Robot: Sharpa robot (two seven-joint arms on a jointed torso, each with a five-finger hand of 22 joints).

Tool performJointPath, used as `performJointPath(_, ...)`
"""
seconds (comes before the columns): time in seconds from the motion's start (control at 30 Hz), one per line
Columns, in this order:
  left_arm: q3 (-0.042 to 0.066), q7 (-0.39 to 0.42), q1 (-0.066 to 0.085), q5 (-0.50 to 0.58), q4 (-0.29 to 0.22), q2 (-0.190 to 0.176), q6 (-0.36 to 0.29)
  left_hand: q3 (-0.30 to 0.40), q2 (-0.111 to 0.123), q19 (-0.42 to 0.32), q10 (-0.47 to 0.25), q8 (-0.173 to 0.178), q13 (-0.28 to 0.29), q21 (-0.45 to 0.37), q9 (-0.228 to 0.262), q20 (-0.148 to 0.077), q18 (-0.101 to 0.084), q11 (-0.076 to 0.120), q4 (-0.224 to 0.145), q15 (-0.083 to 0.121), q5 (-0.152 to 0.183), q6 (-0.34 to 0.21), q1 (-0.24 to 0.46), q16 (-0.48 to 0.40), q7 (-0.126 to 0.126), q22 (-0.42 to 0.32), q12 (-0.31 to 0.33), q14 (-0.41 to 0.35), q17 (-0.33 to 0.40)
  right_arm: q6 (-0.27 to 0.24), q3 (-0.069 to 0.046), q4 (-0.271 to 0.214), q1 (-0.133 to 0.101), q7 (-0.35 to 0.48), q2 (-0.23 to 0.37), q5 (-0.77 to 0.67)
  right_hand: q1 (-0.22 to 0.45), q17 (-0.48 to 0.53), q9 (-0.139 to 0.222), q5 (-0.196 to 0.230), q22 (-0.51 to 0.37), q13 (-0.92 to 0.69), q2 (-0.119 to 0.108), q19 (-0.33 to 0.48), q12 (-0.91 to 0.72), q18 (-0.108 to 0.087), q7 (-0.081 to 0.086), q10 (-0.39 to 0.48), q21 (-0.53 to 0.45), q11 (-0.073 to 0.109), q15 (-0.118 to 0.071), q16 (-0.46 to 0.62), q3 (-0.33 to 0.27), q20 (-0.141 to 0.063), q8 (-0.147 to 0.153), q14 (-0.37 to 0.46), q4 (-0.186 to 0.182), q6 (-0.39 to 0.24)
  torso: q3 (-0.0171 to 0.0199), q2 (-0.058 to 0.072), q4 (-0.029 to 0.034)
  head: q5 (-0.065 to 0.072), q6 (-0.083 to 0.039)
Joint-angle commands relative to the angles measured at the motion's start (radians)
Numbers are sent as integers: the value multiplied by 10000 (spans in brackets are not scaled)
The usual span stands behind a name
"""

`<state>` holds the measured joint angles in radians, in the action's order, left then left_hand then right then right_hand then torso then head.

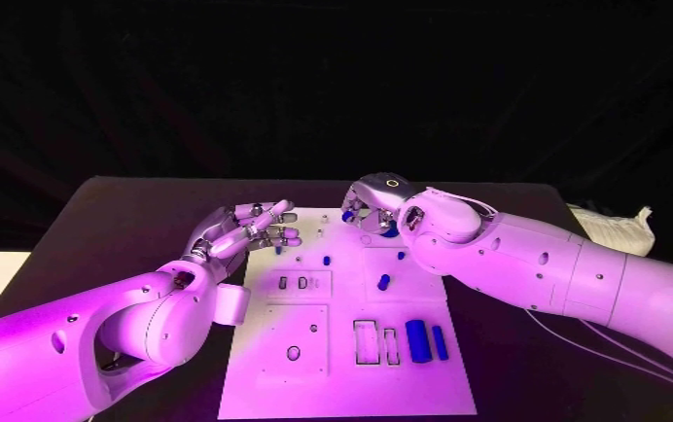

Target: Assemble the parts on the task board

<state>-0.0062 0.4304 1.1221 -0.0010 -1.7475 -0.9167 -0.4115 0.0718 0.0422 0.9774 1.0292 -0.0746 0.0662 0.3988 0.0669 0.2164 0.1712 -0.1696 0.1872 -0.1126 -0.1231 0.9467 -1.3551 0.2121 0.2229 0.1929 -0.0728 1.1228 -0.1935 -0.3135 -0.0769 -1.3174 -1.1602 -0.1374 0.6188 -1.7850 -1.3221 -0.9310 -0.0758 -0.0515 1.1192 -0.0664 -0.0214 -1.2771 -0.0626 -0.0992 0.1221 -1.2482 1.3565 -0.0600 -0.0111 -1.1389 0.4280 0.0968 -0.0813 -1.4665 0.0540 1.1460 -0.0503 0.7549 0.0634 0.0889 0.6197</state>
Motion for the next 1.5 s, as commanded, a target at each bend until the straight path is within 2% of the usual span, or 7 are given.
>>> performJointPath(0.03, 11, 20, 24, 64, -60, -11, 206, -19, -93, 50, 40, 48, -4, 42, -15, 5, 82, -2, -37, -13, 33, 49, 16, 26, 3, 10, 58, -1, -17, -668, 3, 237, -3, -269, -246, -239, -113, -20, -110, -13, 19, -9, -4, -31, 24, 91, 50, 67, 71, -52, -41, 9, 48, -22, 59, -170, -1, 57, 5, 30, 19, -24, -19)
performJointPath(0.23, 12, 10, 51, 76, -107, -25, 225, -19, -96, 43, 39, 50, -4, 41, -15, 5, 80, -3, -43, -15, 33, 48, 13, 21, 3, 10, 59, -8, -20, -540, 6, 573, -6, -229, -605, -275, -83, -46, -110, -4, 38, -3, -61, -34, 25, 95, 73, 98, 83, -73, -25, -20, 60, -12, 82, -173, -28, 41, -10, 92, 91, -7, -23)
performJointPath(0.37, 12, 1, 68, 80, -126, -29, 234, -19, -96, 43, 39, 50, -4, 41, -15, 5, 80, -3, -43, -15, 33, 48, 13, 21, 3, 10, 59, -8, -20, -352, 7, 679, -6, -192, -774, -276, -44, -50, -110, 3, 44, 0, -93, -31, 24, 96, 81, 119, 88, -84, -15, -31, 62, -4, 98, -171, -67, 30, -24, 129, 113, 1, -27)
performJointPath(0.6, 13, 26, 79, 82, -136, -11, 248, -19, -96, 43, 39, 50, -4, 41, -15, 5, 80, -3, -43, -15, 33, 48, 13, 21, 3, 10, 59, -8, -20, 0, 8, 831, -18, -159, -978, -265, 43, -58, -113, 3, 52, 0, -155, -25, 17, 96, 84, 136, 95, -94, -2, -51, 47, 11, 119, -168, -149, 19, -32, 152, 112, -14, -12)
performJointPath(0.93, 13, 52, 84, 83, -166, 1, 255, -21, -103, 26, 37, 55, -4, 39, -15, 6, 78, -5, -58, -18, 32, 48, 3, 12, 5, 11, 62, -21, -30, 181, 11, 1106, -41, -283, -1221, -319, 54, -85, -112, 2, 66, 1, -166, -32, 18, 99, 85, 141, 102, -95, 0, -72, 46, 13, 123, -171, -161, 15, -40, 171, 123, -27, -20)
performJointPath(1.03, 14, 58, 85, 83, -196, 1, 260, -20, -105, 23, 36, 56, -4, 39, -15, 6, 78, -6, -61, -18, 32, 47, 0, 10, 6, 12, 63, -23, -31, 308, 17, 1255, -43, -360, -1332, -336, 60, -102, -111, 0, 74, 3, -180, -35, 22, 99, 87, 155, 106, -97, 1, -88, 48, 15, 132, -174, -171, 4, -42, 182, 138, -31, 41)
performJointPath(1.5, 14, 78, 94, 83, -262, 12, 252, -19, -112, 9, 29, 62, -6, 40, -16, 7, 76, -11, -83, -20, 30, 42, -17, 3, 15, 13, 67, -34, -42, 265, 25, 1429, -46, -602, -1514, -442, 60, -79, -98, -18, 65, 12, -240, -19, 34, 95, 113, 250, 108, -120, 16, -92, 90, 29, 171, -168, -197, -68, -70, 208, 171, -23, 18)
